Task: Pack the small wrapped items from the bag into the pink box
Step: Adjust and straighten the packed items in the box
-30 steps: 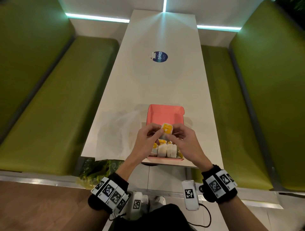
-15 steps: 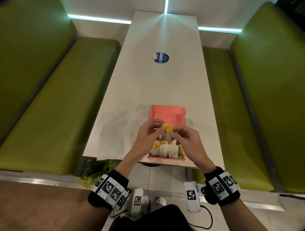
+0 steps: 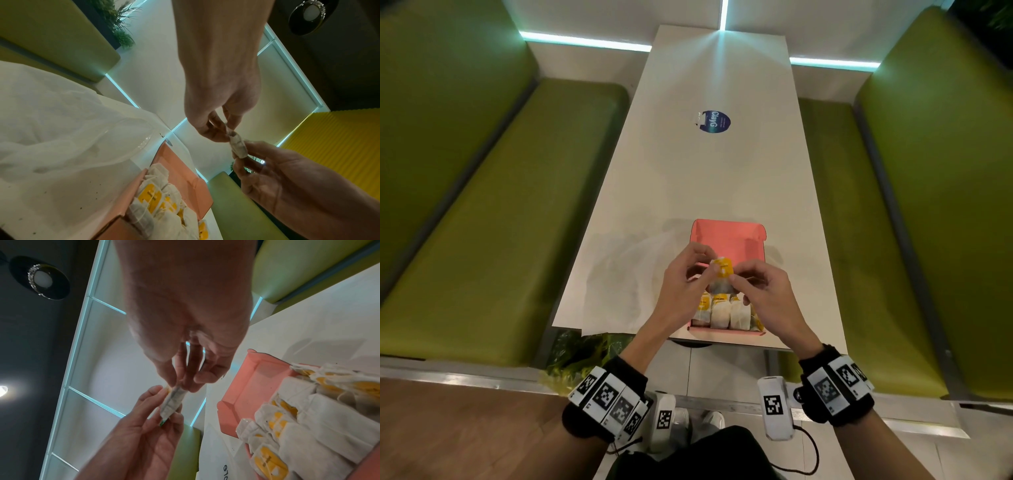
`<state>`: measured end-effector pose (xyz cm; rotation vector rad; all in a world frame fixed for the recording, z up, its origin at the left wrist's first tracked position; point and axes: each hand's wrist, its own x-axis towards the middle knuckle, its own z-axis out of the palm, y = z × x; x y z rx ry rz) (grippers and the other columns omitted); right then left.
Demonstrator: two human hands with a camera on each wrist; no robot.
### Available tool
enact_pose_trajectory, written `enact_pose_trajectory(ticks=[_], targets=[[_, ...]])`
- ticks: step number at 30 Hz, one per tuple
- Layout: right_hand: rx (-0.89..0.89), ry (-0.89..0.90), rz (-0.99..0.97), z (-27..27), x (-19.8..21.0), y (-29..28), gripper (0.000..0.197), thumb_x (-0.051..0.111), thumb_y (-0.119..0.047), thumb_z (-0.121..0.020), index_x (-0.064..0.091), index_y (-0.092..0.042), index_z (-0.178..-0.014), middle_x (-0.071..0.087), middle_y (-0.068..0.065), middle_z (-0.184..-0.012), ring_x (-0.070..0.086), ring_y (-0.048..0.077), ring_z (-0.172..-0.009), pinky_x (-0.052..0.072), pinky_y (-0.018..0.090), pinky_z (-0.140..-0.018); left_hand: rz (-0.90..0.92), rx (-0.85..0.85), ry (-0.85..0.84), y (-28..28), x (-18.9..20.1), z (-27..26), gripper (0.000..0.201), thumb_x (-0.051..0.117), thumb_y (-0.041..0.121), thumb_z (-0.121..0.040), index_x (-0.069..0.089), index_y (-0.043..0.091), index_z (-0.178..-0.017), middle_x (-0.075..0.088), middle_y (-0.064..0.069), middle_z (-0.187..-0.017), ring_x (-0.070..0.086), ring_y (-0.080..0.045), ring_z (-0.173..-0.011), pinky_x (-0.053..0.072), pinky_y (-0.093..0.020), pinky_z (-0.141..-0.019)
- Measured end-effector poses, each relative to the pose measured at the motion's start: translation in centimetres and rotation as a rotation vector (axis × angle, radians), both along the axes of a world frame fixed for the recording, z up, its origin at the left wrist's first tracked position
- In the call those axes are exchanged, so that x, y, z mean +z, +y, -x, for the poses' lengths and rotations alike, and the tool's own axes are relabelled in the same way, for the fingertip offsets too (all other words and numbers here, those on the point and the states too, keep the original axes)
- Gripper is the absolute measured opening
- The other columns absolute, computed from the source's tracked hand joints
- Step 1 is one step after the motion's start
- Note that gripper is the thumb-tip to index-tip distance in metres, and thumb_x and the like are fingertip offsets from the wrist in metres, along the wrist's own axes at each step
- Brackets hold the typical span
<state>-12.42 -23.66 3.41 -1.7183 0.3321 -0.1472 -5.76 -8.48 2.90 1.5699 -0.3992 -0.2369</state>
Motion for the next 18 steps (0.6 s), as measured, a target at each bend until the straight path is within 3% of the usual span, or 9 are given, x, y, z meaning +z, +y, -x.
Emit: enact_pose_trajectory(ticks=[4, 8, 10, 14, 18], targets=[[0.000, -0.010, 0.007, 0.28, -0.05, 0.07, 0.005, 0.069, -0.006, -0.090, 0.072, -0.009, -0.091, 0.071, 0.004, -0.080, 0.065, 0.019, -0.071, 0.052, 0.027, -0.058, 0.001, 0.010, 0.004, 0.20, -0.17, -0.33, 0.009, 0.059, -0.002, -0.095, 0.063, 0.006, -0.094, 0.066, -0.006, -0.092, 0.063, -0.025, -0.084, 0.054, -0.023, -0.066], [-0.055, -0.005, -0.098, 0.46, 0.34, -0.02, 0.007, 0.066, 0.001, -0.089, 0.070, -0.002, -0.094, 0.069, 0.007, -0.079, 0.063, 0.014, -0.066, 0.050, 0.026, -0.056, -0.006, -0.010, 0.019, 0.51, -0.33, -0.46, 0.016, 0.059, -0.001, -0.095, 0.067, 0.013, -0.091, 0.069, 0.004, -0.090, 0.065, -0.018, -0.087, 0.056, -0.028, -0.076], [-0.079, -0.003, -0.163, 0.60, 0.45, -0.15, 0.011, 0.064, 0.004, -0.089, 0.068, -0.003, -0.097, 0.067, 0.009, -0.077, 0.062, 0.016, -0.066, 0.050, 0.025, -0.055, 0.015, -0.041, 0.052, 0.67, -0.26, -0.37, 0.017, 0.060, -0.002, -0.093, 0.067, 0.014, -0.092, 0.069, 0.008, -0.089, 0.065, -0.016, -0.084, 0.056, -0.029, -0.073], [-0.074, 0.021, -0.291, 0.87, 0.51, -0.39, 0.012, 0.056, 0.006, -0.093, 0.063, -0.004, -0.092, 0.061, 0.008, -0.083, 0.059, 0.020, -0.070, 0.045, 0.028, -0.055, -0.005, -0.101, 0.067, 0.78, 0.12, -0.02, 0.018, 0.069, -0.003, -0.086, 0.066, 0.013, -0.094, 0.069, -0.002, -0.094, 0.065, -0.014, -0.084, 0.055, -0.029, -0.076], [-0.012, 0.059, -0.130, 0.78, 0.26, -0.39, 0.019, 0.048, 0.007, -0.096, 0.065, 0.001, -0.091, 0.063, 0.000, -0.080, 0.058, 0.013, -0.068, 0.045, 0.025, -0.054, -0.015, -0.120, 0.059, 0.57, 0.56, 0.19, 0.025, 0.069, -0.006, -0.083, 0.066, 0.017, -0.093, 0.067, 0.000, -0.095, 0.066, -0.008, -0.084, 0.054, -0.023, -0.072]])
